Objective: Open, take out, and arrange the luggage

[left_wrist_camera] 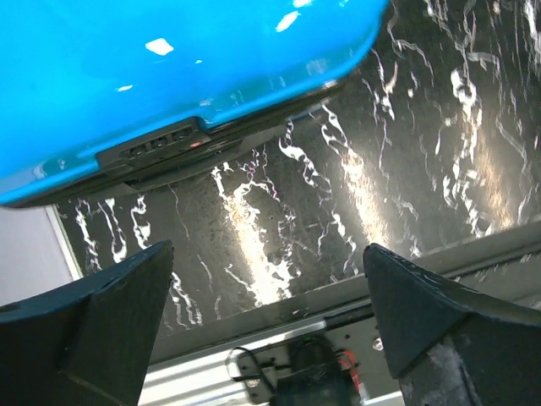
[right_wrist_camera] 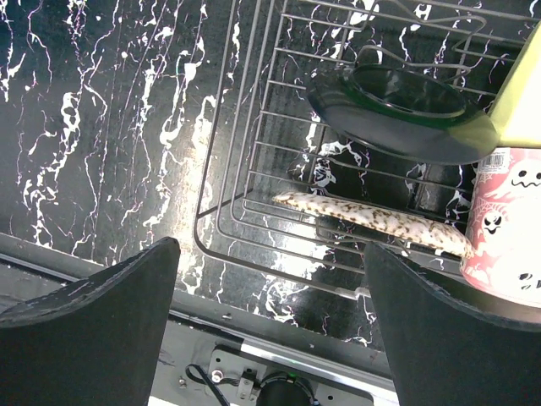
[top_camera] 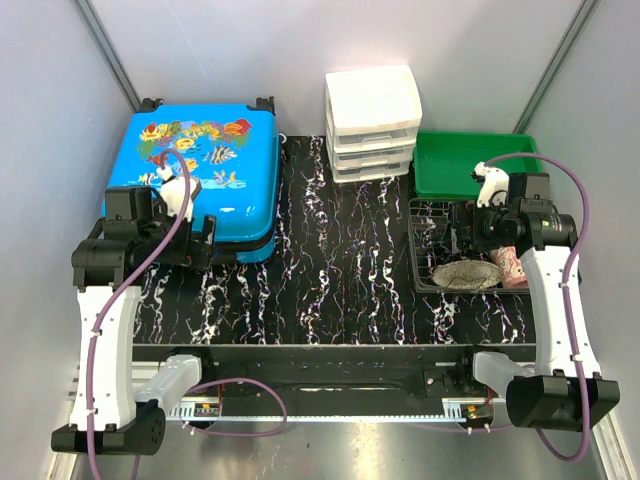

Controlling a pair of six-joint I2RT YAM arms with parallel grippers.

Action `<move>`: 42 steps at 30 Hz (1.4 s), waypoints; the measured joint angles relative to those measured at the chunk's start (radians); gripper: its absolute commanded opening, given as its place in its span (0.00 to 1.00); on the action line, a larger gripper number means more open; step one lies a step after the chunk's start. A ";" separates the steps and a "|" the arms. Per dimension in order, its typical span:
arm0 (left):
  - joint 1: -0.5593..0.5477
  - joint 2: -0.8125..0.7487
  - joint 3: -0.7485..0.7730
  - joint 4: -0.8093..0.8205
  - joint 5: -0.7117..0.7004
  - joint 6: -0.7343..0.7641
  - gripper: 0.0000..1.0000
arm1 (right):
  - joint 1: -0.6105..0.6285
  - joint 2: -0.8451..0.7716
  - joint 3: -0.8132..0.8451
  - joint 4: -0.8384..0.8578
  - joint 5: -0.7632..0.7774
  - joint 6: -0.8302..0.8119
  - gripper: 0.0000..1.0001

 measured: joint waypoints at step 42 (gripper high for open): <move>0.063 0.120 -0.573 0.225 0.059 1.392 0.82 | 0.000 0.100 0.024 -0.051 -0.057 -0.016 1.00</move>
